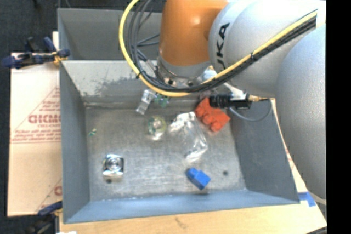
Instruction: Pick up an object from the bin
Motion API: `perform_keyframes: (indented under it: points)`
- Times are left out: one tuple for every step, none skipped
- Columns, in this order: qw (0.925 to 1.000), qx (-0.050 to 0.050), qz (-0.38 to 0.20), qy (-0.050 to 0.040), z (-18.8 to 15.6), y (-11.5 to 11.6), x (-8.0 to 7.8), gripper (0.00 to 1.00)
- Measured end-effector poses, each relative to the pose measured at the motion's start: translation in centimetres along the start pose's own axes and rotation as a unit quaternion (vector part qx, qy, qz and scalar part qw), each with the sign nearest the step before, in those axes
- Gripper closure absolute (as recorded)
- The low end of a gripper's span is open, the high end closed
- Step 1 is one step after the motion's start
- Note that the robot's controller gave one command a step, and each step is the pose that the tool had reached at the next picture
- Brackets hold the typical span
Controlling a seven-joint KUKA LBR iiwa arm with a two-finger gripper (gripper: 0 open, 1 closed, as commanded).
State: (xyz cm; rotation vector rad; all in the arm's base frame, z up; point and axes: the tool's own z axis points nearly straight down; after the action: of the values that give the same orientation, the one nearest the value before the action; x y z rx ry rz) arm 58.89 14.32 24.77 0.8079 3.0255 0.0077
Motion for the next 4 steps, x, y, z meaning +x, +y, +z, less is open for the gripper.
perform_keyframes:
  points:
    - [0.9999, 0.006, 0.008, 0.0054, 8.5, 0.0, 0.6, 1.0]
    - [0.9999, 0.004, 0.011, 0.0027, 7.0, -1.2, 0.2, 1.0]
    - [1.0, 0.001, 0.008, 0.0004, 0.6, -1.1, -0.4, 1.0]
    - [0.9941, 0.005, 0.108, 0.0048, 9.9, -2.2, -2.5, 1.0]
